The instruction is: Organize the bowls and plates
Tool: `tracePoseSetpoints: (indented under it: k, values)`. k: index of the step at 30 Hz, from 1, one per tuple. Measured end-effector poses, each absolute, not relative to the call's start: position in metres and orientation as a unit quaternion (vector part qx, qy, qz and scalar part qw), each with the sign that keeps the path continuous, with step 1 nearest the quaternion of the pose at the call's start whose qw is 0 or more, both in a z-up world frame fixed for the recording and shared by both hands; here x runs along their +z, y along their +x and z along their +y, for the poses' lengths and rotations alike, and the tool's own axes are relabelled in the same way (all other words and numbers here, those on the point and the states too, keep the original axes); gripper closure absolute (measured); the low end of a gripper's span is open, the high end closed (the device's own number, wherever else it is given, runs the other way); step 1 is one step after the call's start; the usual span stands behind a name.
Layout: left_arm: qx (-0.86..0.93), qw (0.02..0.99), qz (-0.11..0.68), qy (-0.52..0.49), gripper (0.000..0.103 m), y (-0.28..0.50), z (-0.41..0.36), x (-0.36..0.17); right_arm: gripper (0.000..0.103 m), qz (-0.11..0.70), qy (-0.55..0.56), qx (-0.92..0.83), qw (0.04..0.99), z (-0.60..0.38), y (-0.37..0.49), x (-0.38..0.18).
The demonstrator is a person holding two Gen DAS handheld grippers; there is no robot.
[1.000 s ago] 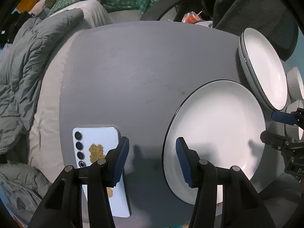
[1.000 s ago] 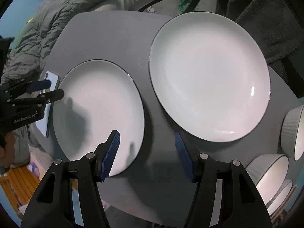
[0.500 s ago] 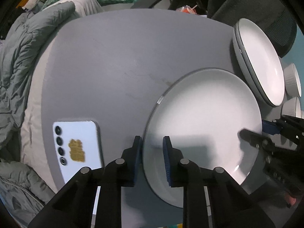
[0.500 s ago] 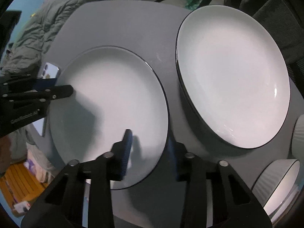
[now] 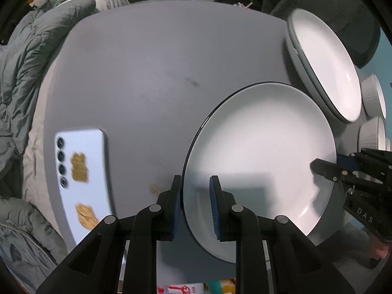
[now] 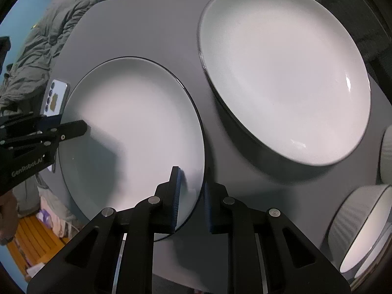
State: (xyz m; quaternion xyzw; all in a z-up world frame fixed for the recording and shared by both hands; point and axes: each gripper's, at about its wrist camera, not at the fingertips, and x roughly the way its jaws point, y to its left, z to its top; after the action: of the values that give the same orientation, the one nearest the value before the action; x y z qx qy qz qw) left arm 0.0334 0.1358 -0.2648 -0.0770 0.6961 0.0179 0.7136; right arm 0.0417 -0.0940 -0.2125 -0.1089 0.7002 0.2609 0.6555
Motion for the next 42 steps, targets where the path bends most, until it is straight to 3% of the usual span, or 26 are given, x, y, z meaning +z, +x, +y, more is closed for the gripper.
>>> tracePoseSetpoints:
  k: [17, 42]
  values:
    - [-0.047, 0.707, 0.701, -0.076, 0.082, 0.007, 0.034, -0.264, 0.087, 0.715, -0.108, 0.212, 0.657, -0.201, 0.026, -0.208]
    - [-0.069, 0.695, 0.713, -0.058, 0.081, 0.024, 0.001, -0.279, 0.087, 0.71, 0.021, 0.165, 0.685, -0.172, 0.014, -0.213]
